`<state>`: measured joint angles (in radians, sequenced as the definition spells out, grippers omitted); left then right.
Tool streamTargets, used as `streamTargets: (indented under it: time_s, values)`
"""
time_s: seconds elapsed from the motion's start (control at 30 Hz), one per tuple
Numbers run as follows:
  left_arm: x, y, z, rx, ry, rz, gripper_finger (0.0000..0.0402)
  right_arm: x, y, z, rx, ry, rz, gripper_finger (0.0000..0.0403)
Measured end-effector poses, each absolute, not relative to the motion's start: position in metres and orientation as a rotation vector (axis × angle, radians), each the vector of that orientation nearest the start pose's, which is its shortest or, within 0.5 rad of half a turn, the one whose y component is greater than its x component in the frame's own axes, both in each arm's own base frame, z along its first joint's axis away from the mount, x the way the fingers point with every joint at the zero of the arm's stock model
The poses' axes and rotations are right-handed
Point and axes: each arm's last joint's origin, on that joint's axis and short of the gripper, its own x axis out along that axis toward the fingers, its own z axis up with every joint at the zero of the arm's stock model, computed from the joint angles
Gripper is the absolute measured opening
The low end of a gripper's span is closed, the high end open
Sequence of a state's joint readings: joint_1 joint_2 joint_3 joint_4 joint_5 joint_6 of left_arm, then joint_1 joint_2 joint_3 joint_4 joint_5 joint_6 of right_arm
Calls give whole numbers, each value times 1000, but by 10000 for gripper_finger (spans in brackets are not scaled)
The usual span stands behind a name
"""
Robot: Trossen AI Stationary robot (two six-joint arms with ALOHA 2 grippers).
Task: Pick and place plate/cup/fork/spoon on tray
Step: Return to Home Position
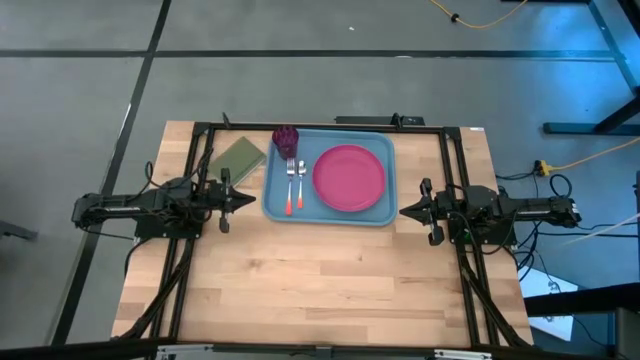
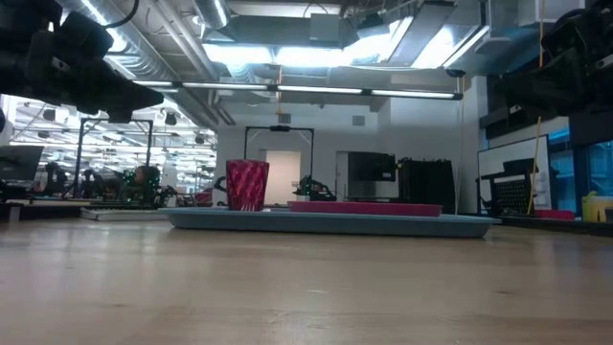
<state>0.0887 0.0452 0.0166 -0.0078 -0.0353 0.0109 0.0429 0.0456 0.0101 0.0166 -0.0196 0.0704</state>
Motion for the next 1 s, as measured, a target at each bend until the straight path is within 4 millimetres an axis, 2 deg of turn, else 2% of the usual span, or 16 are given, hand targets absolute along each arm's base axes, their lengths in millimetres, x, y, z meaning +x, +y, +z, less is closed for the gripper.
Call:
streamTargets:
  time_s: [0.83,1.0]
  values:
    - [99,10,167,10,16,127,0,100,5,165,70,20,62,16]
    - [95,10,183,15,-176,129,0,95,5,183,72,-179,68,16]
